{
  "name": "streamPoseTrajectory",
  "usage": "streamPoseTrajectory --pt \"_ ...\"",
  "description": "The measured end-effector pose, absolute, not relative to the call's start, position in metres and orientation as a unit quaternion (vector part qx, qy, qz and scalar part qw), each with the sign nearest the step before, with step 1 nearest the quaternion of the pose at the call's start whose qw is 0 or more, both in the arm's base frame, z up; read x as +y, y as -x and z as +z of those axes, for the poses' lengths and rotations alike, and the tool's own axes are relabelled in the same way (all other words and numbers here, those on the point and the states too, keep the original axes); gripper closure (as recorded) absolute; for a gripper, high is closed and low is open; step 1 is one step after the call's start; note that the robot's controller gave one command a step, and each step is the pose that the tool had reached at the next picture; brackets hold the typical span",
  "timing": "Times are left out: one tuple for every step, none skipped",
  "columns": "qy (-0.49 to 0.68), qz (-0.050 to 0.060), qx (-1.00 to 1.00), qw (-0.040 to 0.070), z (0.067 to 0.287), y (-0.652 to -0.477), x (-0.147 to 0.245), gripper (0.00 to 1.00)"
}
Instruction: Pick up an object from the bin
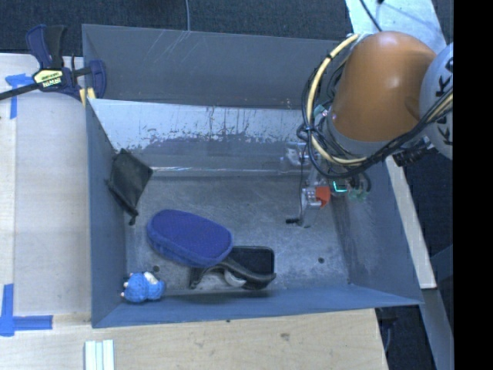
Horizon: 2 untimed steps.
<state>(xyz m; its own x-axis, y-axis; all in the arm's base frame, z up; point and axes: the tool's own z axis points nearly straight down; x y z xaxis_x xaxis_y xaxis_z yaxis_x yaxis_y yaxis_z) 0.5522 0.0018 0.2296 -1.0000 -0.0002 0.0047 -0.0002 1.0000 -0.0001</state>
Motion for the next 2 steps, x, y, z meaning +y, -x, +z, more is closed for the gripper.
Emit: streamPoseTrajectory --pt "-0.033 0.003 -0.999 -0.003 0.225 -0.555 -0.131 0.0" --pt "-0.067 -0.001 -0.998 0.002 0.066 -0.613 -0.079 0.0"
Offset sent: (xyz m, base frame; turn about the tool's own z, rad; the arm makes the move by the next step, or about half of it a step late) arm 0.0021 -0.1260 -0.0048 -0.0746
